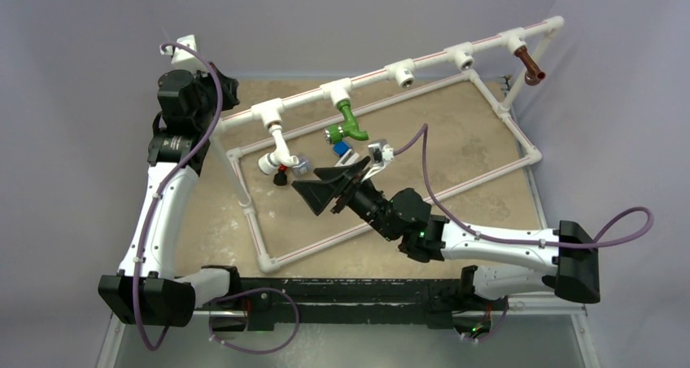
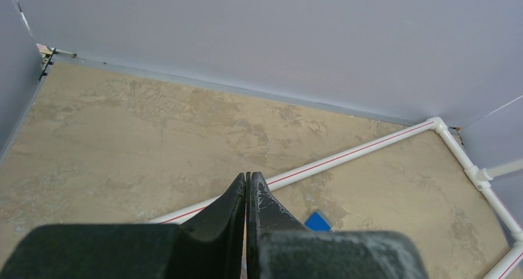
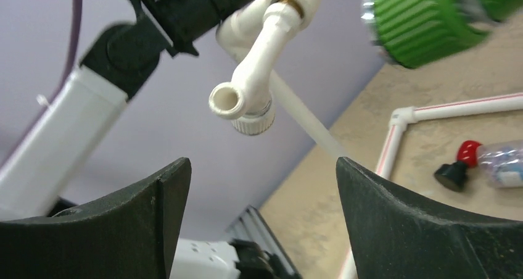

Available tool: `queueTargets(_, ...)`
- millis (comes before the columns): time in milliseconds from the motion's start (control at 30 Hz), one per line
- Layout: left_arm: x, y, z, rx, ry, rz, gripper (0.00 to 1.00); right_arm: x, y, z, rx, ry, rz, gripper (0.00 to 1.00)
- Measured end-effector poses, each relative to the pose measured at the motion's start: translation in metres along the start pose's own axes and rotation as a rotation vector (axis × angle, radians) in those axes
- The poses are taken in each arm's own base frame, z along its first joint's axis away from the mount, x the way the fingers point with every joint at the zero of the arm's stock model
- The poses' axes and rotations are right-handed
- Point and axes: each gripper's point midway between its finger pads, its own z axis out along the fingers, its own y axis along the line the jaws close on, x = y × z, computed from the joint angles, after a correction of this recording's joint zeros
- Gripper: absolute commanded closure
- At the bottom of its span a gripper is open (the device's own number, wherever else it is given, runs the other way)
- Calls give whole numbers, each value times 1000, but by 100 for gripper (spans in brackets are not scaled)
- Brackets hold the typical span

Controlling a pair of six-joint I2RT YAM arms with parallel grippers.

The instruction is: Install the water faucets

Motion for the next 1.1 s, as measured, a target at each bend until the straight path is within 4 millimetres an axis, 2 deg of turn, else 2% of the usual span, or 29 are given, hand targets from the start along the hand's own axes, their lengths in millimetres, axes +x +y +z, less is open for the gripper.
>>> queueTargets(267,0,0,0,-1,-1,0,100,9,25,-3,-106,155,-455,15)
queueTargets(533,1,2,2,-4,3,-1,100,-10,70,-19,-260,176,-1007,11)
queueTargets(667,1,2,2,-3,3,-1,100,-10,67,-22,-286,162,-1311,10)
queueTargets(833,1,2,2,-3,3,-1,100,-12,35,-10,-194,156,-1758,9)
queueTargets(933,1,2,2,-2,3,-1,100,-13,27,-3,-156,154,-1939,9)
queueTargets(1100,1,1,2,0,4,-1,100,-19,28,10,-94,107,-2182,9)
